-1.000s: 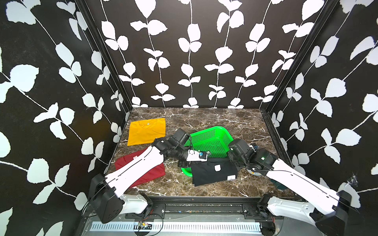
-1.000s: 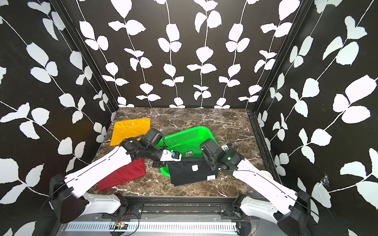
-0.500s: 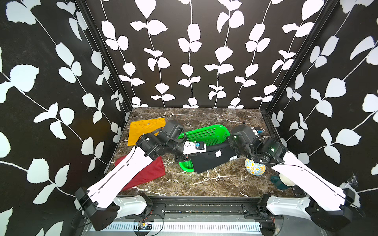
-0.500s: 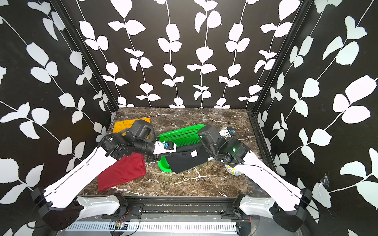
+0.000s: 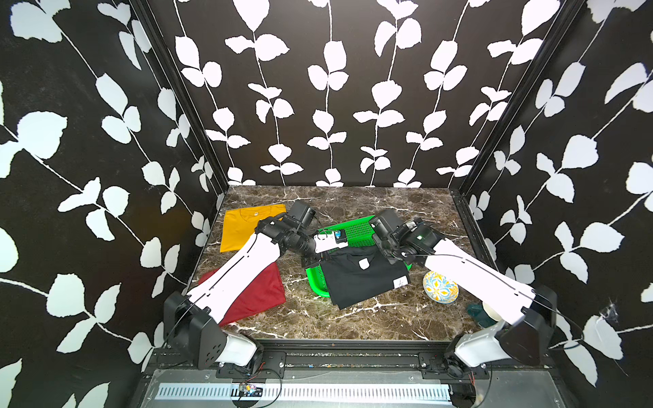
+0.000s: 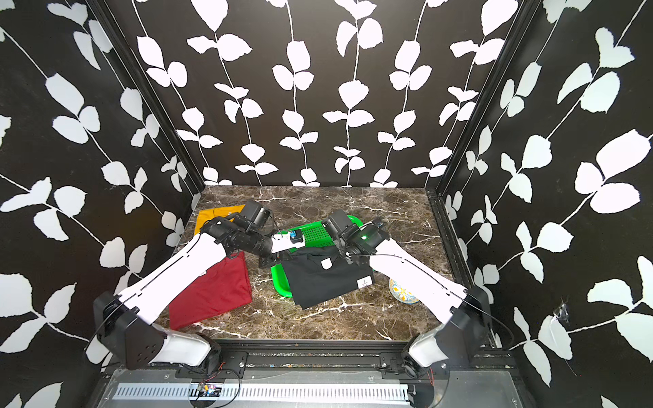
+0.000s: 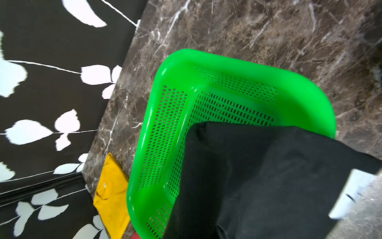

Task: Put the folded t-shirts into the basket
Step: Place the T-shirt in the bin.

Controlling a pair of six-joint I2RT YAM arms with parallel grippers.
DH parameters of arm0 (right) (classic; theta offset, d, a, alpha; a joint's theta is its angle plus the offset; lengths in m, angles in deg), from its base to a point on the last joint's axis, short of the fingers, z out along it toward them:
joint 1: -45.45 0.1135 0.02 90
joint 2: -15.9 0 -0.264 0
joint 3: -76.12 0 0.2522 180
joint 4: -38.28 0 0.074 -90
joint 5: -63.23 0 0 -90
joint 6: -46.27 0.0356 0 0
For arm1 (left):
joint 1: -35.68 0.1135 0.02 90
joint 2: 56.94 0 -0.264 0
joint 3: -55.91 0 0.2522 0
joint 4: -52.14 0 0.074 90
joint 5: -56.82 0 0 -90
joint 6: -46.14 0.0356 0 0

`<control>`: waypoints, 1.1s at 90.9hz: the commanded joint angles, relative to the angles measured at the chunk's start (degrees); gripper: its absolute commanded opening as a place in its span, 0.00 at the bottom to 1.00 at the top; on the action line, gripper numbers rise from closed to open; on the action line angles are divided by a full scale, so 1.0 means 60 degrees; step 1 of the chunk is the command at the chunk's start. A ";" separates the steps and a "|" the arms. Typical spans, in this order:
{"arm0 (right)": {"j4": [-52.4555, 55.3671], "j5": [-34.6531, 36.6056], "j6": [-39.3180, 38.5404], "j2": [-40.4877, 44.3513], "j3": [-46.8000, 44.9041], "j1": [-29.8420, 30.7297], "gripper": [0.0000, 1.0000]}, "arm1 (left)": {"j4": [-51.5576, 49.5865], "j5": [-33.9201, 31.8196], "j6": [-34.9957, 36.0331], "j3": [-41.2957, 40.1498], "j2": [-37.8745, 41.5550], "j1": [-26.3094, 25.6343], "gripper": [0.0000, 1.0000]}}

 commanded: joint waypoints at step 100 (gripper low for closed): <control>-0.2489 -0.1799 0.0300 -0.3683 0.0807 -0.1656 0.32 | 0.3834 -0.2918 0.0141 -0.0523 -0.3536 0.0621 0.24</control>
